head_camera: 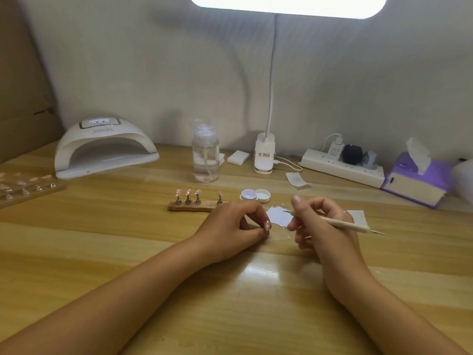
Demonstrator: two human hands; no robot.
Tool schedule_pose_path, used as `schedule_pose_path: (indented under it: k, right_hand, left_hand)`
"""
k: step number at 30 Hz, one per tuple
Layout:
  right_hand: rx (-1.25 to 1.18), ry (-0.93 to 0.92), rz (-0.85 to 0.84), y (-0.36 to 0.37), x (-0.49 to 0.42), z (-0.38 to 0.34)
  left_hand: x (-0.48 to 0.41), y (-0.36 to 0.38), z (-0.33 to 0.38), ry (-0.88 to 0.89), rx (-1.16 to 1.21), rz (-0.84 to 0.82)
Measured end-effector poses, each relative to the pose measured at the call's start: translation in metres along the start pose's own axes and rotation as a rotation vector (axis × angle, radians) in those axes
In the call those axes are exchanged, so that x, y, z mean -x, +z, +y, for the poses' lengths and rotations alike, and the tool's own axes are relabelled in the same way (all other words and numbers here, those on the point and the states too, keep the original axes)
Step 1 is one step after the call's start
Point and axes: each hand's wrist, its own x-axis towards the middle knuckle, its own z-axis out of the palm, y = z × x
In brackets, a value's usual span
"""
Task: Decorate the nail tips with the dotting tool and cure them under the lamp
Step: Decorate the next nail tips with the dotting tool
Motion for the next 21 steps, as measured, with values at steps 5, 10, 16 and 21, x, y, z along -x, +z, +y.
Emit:
schedule_pose_path:
  k: [5, 10, 16, 21]
  right_hand:
    - [0.062, 0.028, -0.06, 0.0028, 0.002, 0.0027]
    - [0.175, 0.016, -0.105, 0.005, 0.0026, 0.0032]
    - [0.178, 0.028, -0.143, 0.0053, 0.0042, 0.0014]
    - [0.218, 0.017, -0.152, 0.0062, 0.0047, 0.0011]
  left_hand:
    - [-0.0003, 0.0011, -0.0002, -0.012, -0.014, 0.0]
    - [0.0002, 0.0007, 0.0008, -0.006, -0.028, 0.004]
    - [-0.0001, 0.0006, 0.0025, 0.001, -0.049, 0.008]
    - [0.0004, 0.0003, 0.003, 0.006, -0.047, 0.005]
